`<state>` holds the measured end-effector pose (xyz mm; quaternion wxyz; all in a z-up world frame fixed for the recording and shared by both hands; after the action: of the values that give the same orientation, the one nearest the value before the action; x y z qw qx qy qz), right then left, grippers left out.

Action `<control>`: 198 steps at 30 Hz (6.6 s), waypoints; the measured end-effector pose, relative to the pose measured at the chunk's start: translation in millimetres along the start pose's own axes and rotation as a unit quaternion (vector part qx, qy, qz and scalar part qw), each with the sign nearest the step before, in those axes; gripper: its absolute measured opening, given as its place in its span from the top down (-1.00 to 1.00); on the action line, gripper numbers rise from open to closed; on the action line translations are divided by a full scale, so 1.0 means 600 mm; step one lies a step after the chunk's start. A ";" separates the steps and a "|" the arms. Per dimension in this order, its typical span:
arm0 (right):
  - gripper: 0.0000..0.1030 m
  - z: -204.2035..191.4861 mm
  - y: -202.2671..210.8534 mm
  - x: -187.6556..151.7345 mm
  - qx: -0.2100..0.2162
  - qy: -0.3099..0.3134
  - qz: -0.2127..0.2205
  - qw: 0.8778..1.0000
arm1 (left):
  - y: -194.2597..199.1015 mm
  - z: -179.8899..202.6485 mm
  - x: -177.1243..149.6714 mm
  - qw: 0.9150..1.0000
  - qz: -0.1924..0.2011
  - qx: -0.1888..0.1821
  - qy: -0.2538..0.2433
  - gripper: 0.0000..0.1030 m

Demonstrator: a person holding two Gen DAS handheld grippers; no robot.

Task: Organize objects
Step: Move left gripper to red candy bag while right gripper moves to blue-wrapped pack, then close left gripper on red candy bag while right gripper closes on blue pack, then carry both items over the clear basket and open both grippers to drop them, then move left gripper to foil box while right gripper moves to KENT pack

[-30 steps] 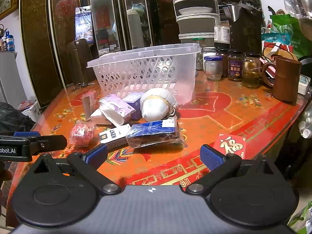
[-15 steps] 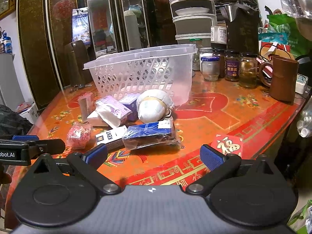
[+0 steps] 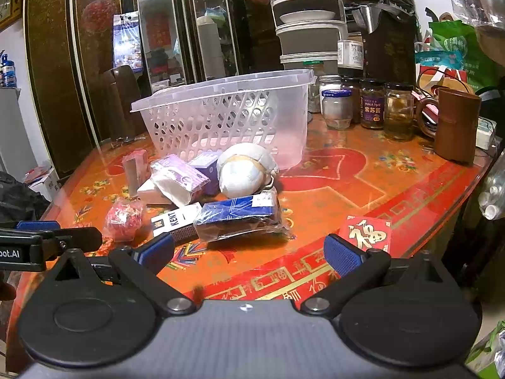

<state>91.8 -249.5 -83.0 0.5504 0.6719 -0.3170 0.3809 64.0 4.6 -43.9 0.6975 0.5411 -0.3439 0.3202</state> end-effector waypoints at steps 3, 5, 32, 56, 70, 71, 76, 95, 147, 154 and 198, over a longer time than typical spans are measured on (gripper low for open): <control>-1.00 0.001 0.000 0.000 0.001 -0.002 0.000 1.000 | 0.001 -0.002 -0.001 1.000 0.000 -0.001 0.001 -1.00; -1.00 0.001 -0.001 -0.001 0.000 -0.003 -0.001 1.000 | 0.001 -0.003 -0.001 1.000 0.000 -0.001 0.003 -1.00; -1.00 0.001 -0.013 -0.006 0.004 -0.007 -0.008 1.000 | -0.014 -0.013 -0.007 1.000 -0.012 -0.001 0.008 -1.00; -1.00 -0.001 -0.060 -0.006 0.000 0.010 -0.011 1.000 | -0.066 -0.028 0.003 0.999 -0.030 0.003 -0.021 -0.90; -1.00 -0.020 -0.015 0.001 0.006 0.040 0.004 0.999 | -0.040 -0.009 0.024 0.999 -0.004 -0.015 -0.046 -0.83; -1.00 -0.020 -0.011 0.007 0.009 0.039 0.006 0.999 | -0.033 -0.008 0.029 0.999 0.000 -0.019 -0.042 -0.83; -1.00 -0.018 -0.027 0.023 -0.001 0.036 0.000 0.999 | -0.039 -0.007 0.041 0.999 0.004 -0.001 -0.046 -0.83; -0.55 -0.044 -0.096 0.012 -0.038 0.091 -0.025 0.995 | -0.097 -0.017 0.018 0.998 -0.033 -0.003 -0.054 -0.14; -0.59 -0.020 -0.305 0.317 0.002 0.102 -0.113 0.988 | -0.319 -0.015 0.348 0.994 -0.101 -0.017 -0.028 -0.26; -0.83 0.002 -0.233 0.337 0.018 0.058 -0.039 0.997 | -0.232 -0.012 0.357 0.999 -0.008 -0.044 -0.018 -0.73; -0.61 -0.122 -0.101 0.020 0.070 0.080 -0.033 0.994 | -0.145 -0.095 0.105 0.998 0.018 0.048 -0.025 -0.76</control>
<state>137.1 -166.0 -95.3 0.5376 0.6866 -0.2220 0.4363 178.0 46.7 -48.6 0.6560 0.5751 -0.3555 0.3354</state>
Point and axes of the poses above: each gripper's, at about its wrist camera, not at the fingertips, and y roughly against the way its jaws point, z to its right, x to its top, the point moved 5 cm from there along -y, roughly the way its jaws point, and after that the axes turned 5 degrees about -x, right-handed, at the moved point
